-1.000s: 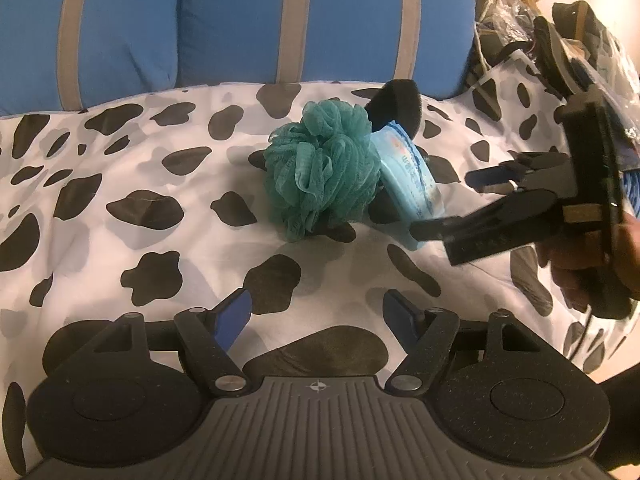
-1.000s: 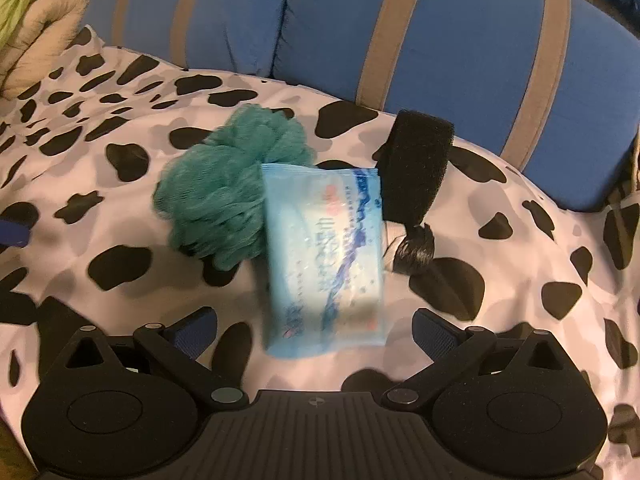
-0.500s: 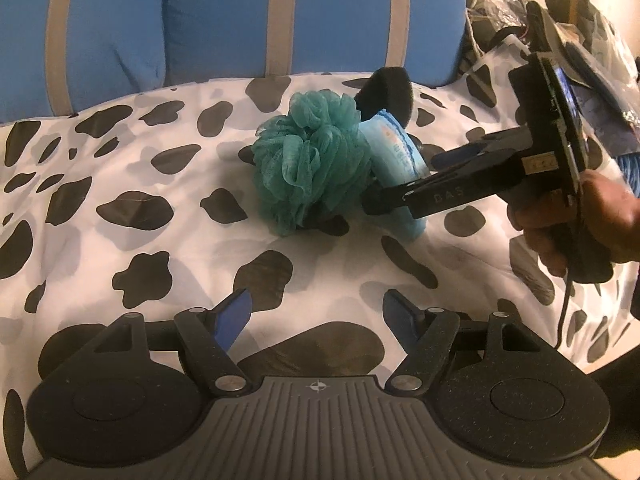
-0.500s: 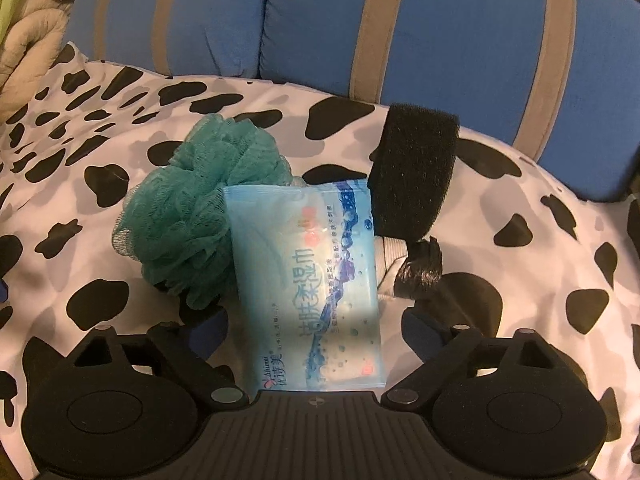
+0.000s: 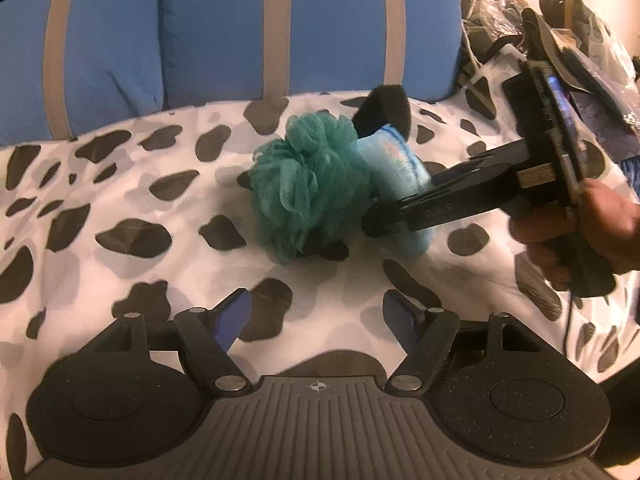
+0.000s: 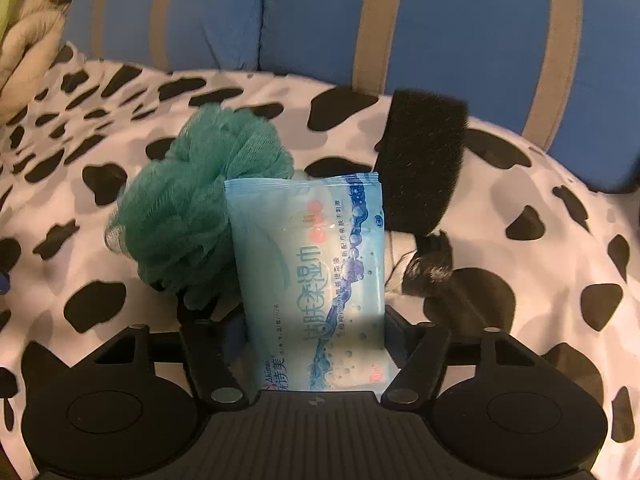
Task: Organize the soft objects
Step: 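Grasp the green mesh loofah with the left tool while the right tool holds the wipes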
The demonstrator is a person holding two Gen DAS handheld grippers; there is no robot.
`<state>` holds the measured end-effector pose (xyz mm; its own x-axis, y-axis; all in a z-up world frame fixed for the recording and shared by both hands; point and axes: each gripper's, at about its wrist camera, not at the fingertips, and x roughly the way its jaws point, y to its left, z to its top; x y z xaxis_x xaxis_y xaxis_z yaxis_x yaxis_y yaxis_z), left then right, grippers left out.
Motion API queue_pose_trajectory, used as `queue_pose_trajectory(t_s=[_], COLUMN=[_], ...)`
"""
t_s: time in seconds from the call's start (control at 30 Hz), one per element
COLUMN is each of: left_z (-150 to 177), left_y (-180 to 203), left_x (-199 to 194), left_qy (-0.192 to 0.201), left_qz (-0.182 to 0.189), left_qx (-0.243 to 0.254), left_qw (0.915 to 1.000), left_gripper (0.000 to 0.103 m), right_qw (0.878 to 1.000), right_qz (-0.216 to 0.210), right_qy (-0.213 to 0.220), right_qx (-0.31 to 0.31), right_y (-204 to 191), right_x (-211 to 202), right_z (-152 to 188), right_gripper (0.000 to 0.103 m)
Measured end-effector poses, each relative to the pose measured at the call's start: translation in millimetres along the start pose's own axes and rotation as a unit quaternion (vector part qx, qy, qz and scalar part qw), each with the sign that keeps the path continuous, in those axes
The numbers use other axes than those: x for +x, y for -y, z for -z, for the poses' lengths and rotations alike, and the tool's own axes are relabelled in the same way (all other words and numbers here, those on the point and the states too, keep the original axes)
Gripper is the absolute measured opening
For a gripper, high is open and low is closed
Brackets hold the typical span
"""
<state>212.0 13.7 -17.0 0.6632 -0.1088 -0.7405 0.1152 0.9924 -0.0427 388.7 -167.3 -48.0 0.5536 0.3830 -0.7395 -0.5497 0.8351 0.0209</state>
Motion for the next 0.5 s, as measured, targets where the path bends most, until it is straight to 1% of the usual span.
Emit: queue_pose_trajectory(t_s=[0.17, 0.27, 0.37, 0.4, 0.47, 0.5], left_z=[-8, -13, -16, -17, -19, -20], left_y=[-1, -1, 0, 0, 1, 1], left_x=[1, 4, 9, 10, 14, 16], left_qy=[0.025, 0.038, 0.050, 0.054, 0.065, 0.070], left_qz=[-0.019, -0.030, -0.033, -0.032, -0.030, -0.027], left_qx=[0.009, 0.017, 0.027, 0.030, 0.032, 0.033], left_qw=[0.9995, 0.9987, 0.9979, 0.9976, 0.9969, 0.9967], left_gripper=[0.072, 0.072, 0.073, 0.074, 0.082, 0.083], right_qw=[1.000, 1.000, 1.000, 0.999, 0.999, 0.999], right_qz=[0.003, 0.007, 0.010, 0.012, 0.017, 0.019], right_qy=[0.017, 0.018, 0.012, 0.010, 0.008, 0.005], right_qx=[0.016, 0.015, 0.023, 0.028, 0.039, 0.045], right_y=[5, 5, 8, 9, 12, 14], right_x=[-25, -41, -55, -59, -67, -72], right_z=[-3, -2, 0, 2, 5, 7], right_gripper=[0.066, 0.066, 0.067, 0.067, 0.067, 0.067])
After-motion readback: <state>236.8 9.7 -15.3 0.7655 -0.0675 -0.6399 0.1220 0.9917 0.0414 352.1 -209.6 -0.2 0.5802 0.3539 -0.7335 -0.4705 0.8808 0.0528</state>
